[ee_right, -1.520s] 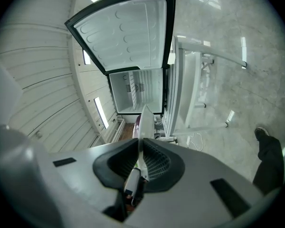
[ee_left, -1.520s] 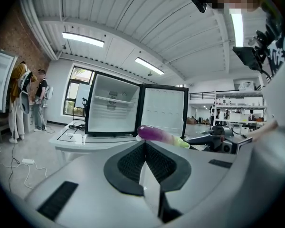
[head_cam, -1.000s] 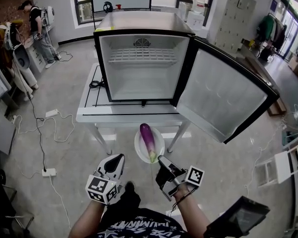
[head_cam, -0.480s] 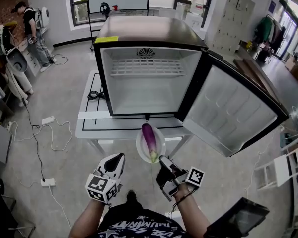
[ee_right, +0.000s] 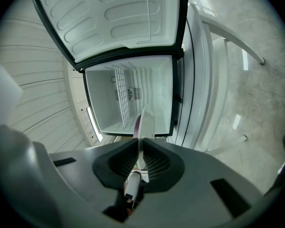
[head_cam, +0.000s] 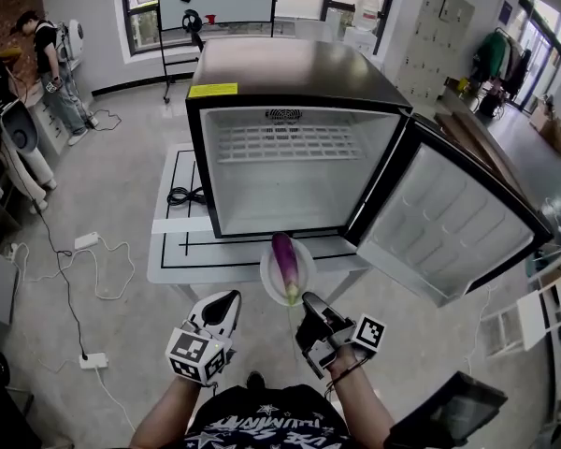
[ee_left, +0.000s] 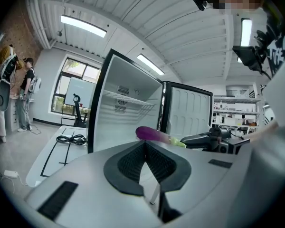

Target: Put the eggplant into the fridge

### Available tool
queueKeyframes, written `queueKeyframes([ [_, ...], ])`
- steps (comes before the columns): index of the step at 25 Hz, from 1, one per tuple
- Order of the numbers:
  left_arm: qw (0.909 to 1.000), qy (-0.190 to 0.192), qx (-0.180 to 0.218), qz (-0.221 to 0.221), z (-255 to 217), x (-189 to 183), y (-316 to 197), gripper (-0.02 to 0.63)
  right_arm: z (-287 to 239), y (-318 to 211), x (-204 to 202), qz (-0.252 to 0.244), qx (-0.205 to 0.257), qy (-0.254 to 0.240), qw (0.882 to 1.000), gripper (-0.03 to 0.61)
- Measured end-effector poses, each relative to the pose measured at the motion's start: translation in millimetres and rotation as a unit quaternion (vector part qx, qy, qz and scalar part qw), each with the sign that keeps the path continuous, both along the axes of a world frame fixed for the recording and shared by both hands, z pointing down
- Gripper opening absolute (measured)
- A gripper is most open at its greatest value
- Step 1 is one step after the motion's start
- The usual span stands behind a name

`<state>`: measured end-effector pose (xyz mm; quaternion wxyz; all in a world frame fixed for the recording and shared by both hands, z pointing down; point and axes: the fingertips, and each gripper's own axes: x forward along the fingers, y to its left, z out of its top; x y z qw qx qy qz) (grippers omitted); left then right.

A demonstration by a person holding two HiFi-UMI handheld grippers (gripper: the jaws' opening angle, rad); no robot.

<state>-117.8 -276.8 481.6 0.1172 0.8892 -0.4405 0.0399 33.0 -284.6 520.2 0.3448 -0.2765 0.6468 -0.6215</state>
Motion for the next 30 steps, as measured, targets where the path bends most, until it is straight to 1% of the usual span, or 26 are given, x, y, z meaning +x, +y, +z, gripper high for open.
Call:
queueKeyframes([
  [4,1.0000,0.005,-0.002,0.002,0.5,-8.1,-11.3,0.009,0.1,-11.1,-12.6,-0.001,-0.003,0.003,1.000,0.025],
  [9,0.9999,0.008,-0.005,0.003,4.1,-12.8,-19.9,0.009,3.3,-19.9,-18.5,-0.004,-0.009,0.014,1.000,0.025],
  [17,0.9998,0.007,-0.012,-0.017,11.4,-19.3,-38.3,0.009,14.2,-49.3,-22.5,-0.020,-0.018,0.012,1.000,0.025],
  [21,0.9995,0.001,-0.014,-0.027,15.9,-18.3,-58.0,0.009,17.2,-73.6,-26.2,-0.037,-0.019,0.014,0.999,0.025],
  [25,0.9993,-0.004,-0.014,-0.035,16.4,-16.4,-82.9,0.009,24.4,-98.6,-28.0,-0.053,-0.025,0.031,0.998,0.025],
  [30,0.9989,-0.008,-0.023,-0.039,20.4,-9.9,-120.2,0.009,26.8,-135.2,-31.3,-0.072,-0.029,0.040,0.996,0.025],
])
